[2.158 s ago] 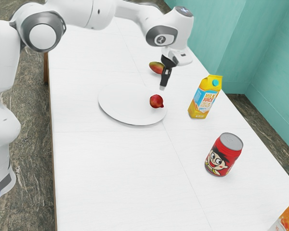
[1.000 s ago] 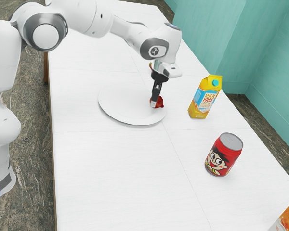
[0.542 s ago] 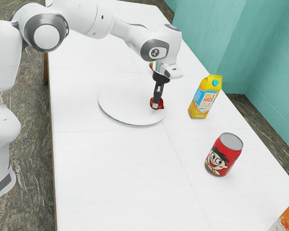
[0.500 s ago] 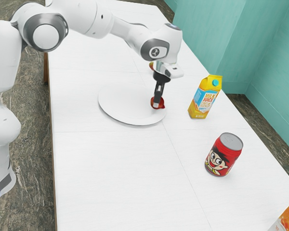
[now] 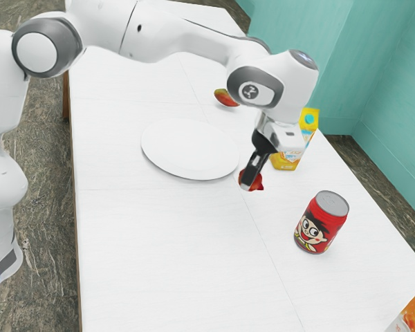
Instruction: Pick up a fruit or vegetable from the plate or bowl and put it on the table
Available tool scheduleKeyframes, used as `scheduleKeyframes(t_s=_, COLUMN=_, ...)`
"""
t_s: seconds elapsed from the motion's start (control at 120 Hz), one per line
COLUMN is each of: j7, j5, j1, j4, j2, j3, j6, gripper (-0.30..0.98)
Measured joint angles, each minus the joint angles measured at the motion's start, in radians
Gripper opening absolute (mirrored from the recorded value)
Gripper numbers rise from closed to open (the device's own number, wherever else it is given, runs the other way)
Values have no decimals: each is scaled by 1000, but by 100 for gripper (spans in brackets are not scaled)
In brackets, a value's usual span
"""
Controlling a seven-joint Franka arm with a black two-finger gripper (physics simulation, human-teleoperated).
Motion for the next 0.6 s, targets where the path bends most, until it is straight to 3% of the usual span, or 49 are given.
scheduleKeyframes(t_s=0.15, j7=-87, j5=-18, j1=-18, j4=-50, j2=19, j3=-9, j6=-26, gripper=29)
scheduleKeyframes(t_s=0.283, j7=-147, j5=-36, j1=-26, j4=-51, j2=21, j3=-6, j6=-33, gripper=53)
scheduleKeyframes(t_s=0.467, j7=-208, j5=-31, j1=-42, j4=-12, j2=5, j3=15, j6=-42, gripper=64)
scheduleKeyframes(t_s=0.5, j7=-212, j5=-11, j1=-131, j4=43, j2=-18, j3=125, j6=-55, gripper=65)
scheduleKeyframes(t_s=0.567, j7=-208, j5=13, j1=-434, j4=163, j2=-97, j3=555, j6=-85, gripper=67)
scheduleKeyframes(t_s=0.6, j7=-206, j5=15, j1=-516, j4=183, j2=-143, j3=698, j6=-97, gripper=67)
